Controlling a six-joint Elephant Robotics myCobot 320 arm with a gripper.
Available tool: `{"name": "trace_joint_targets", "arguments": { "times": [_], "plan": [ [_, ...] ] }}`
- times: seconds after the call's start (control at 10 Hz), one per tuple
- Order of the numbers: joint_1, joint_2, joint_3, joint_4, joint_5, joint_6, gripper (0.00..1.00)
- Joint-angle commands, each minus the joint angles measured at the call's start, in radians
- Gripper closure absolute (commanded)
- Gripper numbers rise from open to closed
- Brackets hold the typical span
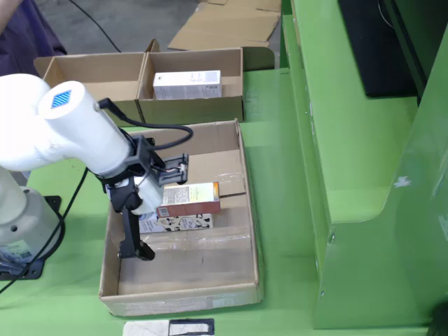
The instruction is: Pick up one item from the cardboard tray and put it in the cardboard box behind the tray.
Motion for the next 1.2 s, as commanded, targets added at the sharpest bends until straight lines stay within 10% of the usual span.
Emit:
{"name": "trace_joint_targets", "arguments": {
  "times": [0.0,0.4,1.1],
  "plan": [
    [0.006,-0.55,1.062,-0.434,0.002,0.009,0.0],
    [0.091,-0.736,1.226,-0.248,-0.045,0.01,0.0],
    [0.176,-0.683,1.226,-0.423,-0.045,0.028,0.0]
  ]
}}
